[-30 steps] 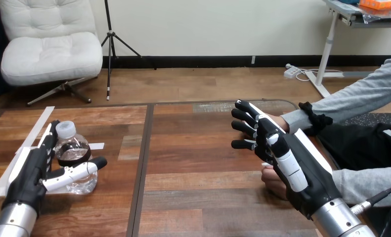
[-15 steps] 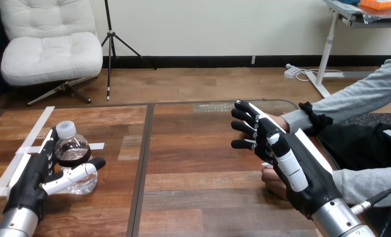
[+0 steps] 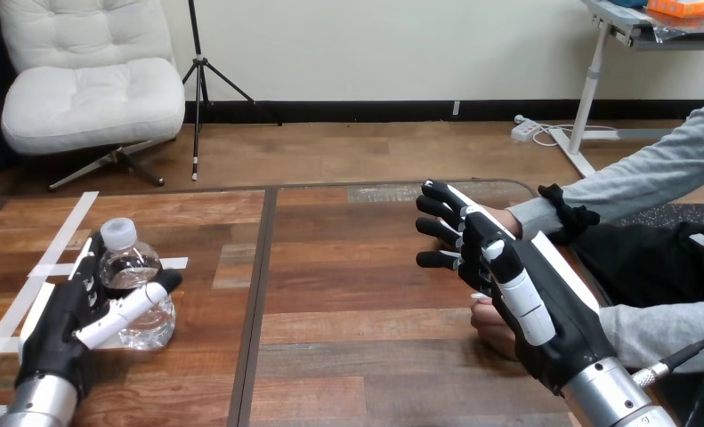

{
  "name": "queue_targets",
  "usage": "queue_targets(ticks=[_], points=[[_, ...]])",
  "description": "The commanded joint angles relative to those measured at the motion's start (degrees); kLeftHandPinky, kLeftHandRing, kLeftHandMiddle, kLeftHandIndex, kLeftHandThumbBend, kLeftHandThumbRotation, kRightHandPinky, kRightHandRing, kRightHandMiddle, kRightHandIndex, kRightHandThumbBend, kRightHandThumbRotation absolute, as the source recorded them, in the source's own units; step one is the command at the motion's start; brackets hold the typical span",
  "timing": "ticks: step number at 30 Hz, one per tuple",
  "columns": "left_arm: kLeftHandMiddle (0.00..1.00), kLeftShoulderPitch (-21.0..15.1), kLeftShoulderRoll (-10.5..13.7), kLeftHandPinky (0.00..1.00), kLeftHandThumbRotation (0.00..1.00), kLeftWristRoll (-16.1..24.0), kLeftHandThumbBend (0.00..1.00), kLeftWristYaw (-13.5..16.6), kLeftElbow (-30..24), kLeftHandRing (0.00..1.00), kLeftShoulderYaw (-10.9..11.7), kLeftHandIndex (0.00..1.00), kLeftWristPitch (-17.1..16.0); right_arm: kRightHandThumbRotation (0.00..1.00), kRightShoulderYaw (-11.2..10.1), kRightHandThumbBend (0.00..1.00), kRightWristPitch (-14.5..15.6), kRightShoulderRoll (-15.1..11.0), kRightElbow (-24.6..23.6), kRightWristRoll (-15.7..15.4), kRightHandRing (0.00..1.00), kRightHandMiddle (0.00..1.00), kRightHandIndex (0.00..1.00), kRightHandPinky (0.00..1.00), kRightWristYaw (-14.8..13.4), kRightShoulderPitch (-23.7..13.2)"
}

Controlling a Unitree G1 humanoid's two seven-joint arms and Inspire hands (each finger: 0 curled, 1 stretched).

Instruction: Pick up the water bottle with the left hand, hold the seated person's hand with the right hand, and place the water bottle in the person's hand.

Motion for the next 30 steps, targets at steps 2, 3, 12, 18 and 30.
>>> queue_targets(ticks=[2,3,12,18,30], points=[[1.00,-4.66,-0.92,1.00,0.39,-0.60,1.00,2.69,-0.88,1.00,0.59,1.00,1.11,1.00,-0.20,1.00,-0.39,0.60,-3.38,0.88,0.92,0.94,0.94,0.81,-0.37,-1.67],[1.00,-4.64,-1.03,1.00,0.38,-0.35,1.00,3.33,-1.15,1.00,0.48,1.00,1.48,1.00,-0.24,1.00,-0.42,0.60,-3.38,0.96,0.92,0.94,0.94,0.81,-0.34,-1.63],[1.00,-5.07,-1.16,1.00,0.31,1.85,0.93,7.44,-1.30,1.00,-0.42,1.00,3.11,1.00,-0.42,1.00,-0.32,0.58,-3.47,1.44,0.91,0.93,0.93,0.80,-0.21,-1.58],[0.98,-5.36,-0.94,0.99,0.27,4.33,0.92,10.10,-1.13,0.98,-1.35,1.00,3.72,1.00,-0.51,1.00,-0.58,0.66,-3.26,1.69,0.91,0.93,0.93,0.80,-0.15,-1.67],[0.99,-5.70,-0.63,0.99,0.24,6.51,0.88,11.05,-1.27,0.99,-2.28,1.00,5.29,1.00,-0.37,1.00,-0.81,0.59,-3.44,2.18,0.91,0.93,0.92,0.80,-0.05,-1.78]])
